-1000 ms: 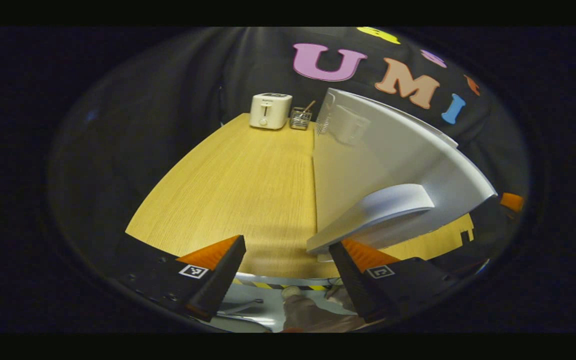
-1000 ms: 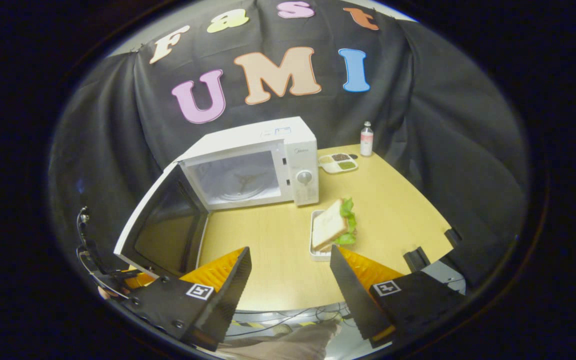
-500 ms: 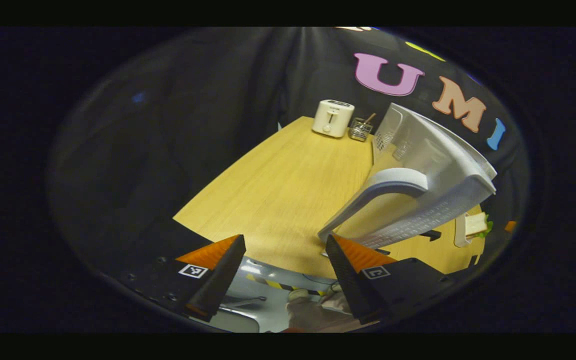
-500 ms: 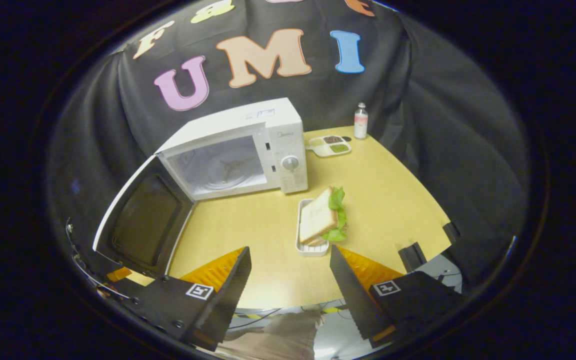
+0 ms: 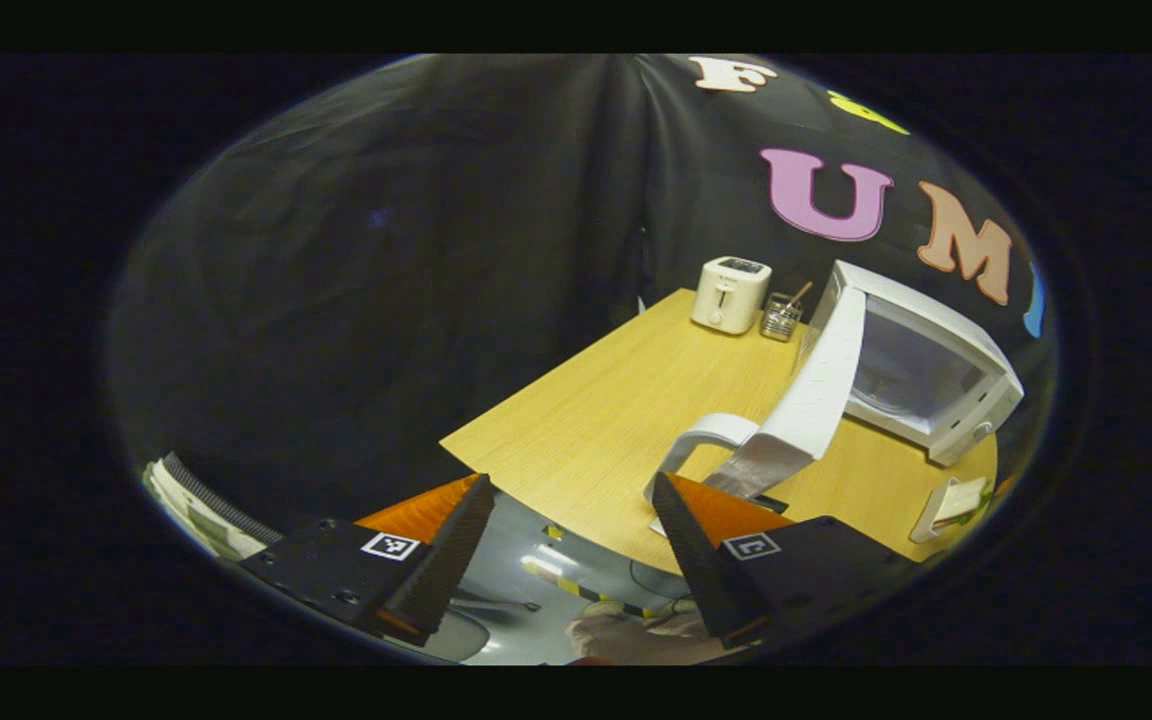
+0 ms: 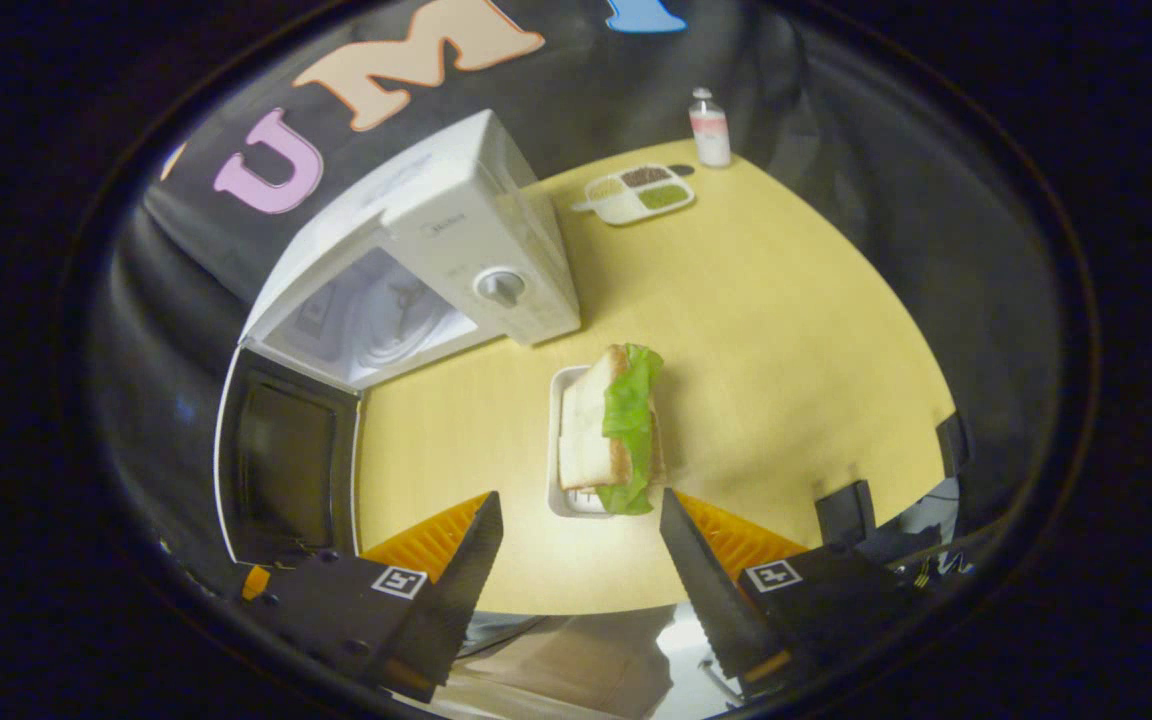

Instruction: Open the microwave oven with the left hand, put the food in, and close the microwave oven.

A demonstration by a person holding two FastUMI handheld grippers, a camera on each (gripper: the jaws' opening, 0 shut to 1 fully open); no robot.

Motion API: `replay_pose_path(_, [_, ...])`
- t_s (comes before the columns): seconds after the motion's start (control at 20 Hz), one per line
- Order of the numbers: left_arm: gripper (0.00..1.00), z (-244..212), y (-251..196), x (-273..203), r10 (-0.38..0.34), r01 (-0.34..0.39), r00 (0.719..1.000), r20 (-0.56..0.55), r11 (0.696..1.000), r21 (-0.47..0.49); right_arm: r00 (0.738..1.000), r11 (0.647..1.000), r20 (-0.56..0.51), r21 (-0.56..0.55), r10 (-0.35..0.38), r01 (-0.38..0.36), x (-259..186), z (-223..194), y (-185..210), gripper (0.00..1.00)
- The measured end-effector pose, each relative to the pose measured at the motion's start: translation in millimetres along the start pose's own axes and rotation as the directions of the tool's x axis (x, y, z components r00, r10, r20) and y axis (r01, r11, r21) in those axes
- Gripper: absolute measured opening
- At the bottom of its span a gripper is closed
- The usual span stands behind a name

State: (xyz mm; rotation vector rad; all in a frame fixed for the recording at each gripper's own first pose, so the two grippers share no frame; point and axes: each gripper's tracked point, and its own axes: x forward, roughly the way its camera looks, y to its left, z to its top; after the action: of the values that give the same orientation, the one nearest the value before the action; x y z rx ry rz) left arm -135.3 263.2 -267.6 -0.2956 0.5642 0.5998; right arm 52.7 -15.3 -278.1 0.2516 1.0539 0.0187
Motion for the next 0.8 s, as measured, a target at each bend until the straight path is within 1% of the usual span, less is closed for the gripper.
replay_pose_path(0.1, [0.95, 19, 1, -17, 0.056, -0.056, 0.993, 0.100, 0.998, -0.005, 0.998, 1.000, -0.062, -0.001, -0.010, 0.010, 19, 4, -13, 0.99])
replay_pose_path(0.2, [0.94, 33, -2, -33, 0.102, -0.105, 0.980, 0.170, 0.994, 0.009, 0.991, 1.000, -0.132, 0.017, 0.010, -0.007, 35, 1, -17, 0.99])
replay_pose_path(0.25, [0.90, 39, -6, -40, 0.112, -0.116, 0.976, 0.188, 0.993, 0.013, 0.988, 0.999, -0.153, 0.031, 0.030, -0.025, 43, 2, -17, 0.98])
replay_pose_path(0.3, [0.94, 46, -15, -45, 0.127, -0.133, 0.971, 0.202, 0.991, 0.015, 0.984, 0.998, -0.171, 0.047, 0.053, -0.046, 49, 3, -16, 0.98])
replay_pose_path(0.4, [0.93, 51, -24, -54, 0.140, -0.139, 0.965, 0.220, 0.990, -0.021, 0.977, 0.995, -0.199, 0.068, 0.081, -0.068, 60, 5, -15, 0.98])
replay_pose_path(0.5, [0.93, 53, -38, -61, 0.151, -0.137, 0.963, 0.222, 0.987, -0.079, 0.972, 0.996, -0.220, 0.055, 0.082, -0.072, 68, 6, -17, 0.98])
replay_pose_path(0.55, [0.93, 59, -42, -65, 0.155, -0.133, 0.960, 0.231, 0.985, -0.111, 0.971, 0.996, -0.228, 0.050, 0.078, -0.069, 72, 6, -19, 0.88])
replay_pose_path(0.6, [0.93, 61, -45, -66, 0.157, -0.126, 0.958, 0.240, 0.982, -0.139, 0.970, 0.996, -0.232, 0.062, 0.079, -0.066, 76, 6, -20, 0.87])
replay_pose_path(0.65, [0.93, 64, -47, -68, 0.157, -0.121, 0.957, 0.242, 0.980, -0.159, 0.968, 0.995, -0.239, 0.076, 0.080, -0.064, 84, 3, -20, 0.84])
replay_pose_path(0.7, [0.93, 65, -47, -69, 0.164, -0.124, 0.955, 0.246, 0.978, -0.170, 0.965, 0.993, -0.244, 0.093, 0.098, -0.078, 82, 5, -17, 0.65])
replay_pose_path(0.75, [0.93, 68, -44, -70, 0.171, -0.131, 0.952, 0.254, 0.977, -0.168, 0.961, 0.988, -0.245, 0.119, 0.128, -0.101, 82, 6, -12, 0.62])
replay_pose_path(0.8, [0.93, 71, -42, -72, 0.180, -0.143, 0.949, 0.261, 0.978, -0.155, 0.960, 0.986, -0.245, 0.131, 0.135, -0.105, 83, 5, -12, 0.49])
